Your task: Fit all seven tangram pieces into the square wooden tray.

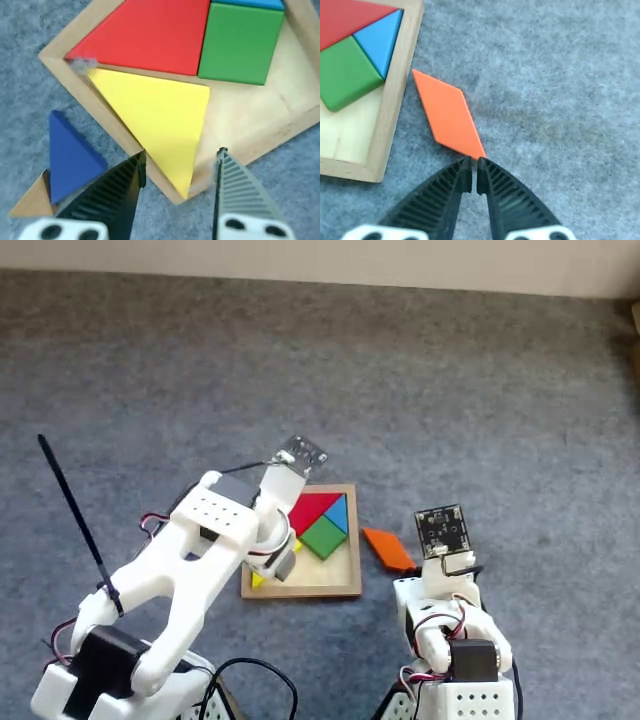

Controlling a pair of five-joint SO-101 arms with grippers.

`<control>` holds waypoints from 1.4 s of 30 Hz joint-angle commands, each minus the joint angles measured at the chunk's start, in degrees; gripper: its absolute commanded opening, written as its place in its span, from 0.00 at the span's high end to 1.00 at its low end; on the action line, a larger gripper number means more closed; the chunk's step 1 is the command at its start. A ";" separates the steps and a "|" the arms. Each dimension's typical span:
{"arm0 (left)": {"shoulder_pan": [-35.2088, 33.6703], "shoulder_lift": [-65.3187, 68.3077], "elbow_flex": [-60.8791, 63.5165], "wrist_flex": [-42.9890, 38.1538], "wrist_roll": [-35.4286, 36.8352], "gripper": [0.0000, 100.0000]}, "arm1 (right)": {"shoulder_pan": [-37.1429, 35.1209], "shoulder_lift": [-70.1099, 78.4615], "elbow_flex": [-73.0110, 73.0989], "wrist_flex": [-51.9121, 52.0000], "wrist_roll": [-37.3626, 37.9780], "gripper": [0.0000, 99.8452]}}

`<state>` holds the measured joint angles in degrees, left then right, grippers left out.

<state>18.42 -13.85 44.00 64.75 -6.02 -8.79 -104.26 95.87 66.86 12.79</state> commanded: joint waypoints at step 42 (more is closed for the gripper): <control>-7.87 0.40 -15.52 2.90 4.31 0.93 | 0.84 -0.92 6.90 0.22 0.53 0.97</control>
<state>12.00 -5.67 30.20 66.42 -2.24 -8.79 -104.26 95.87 66.86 12.79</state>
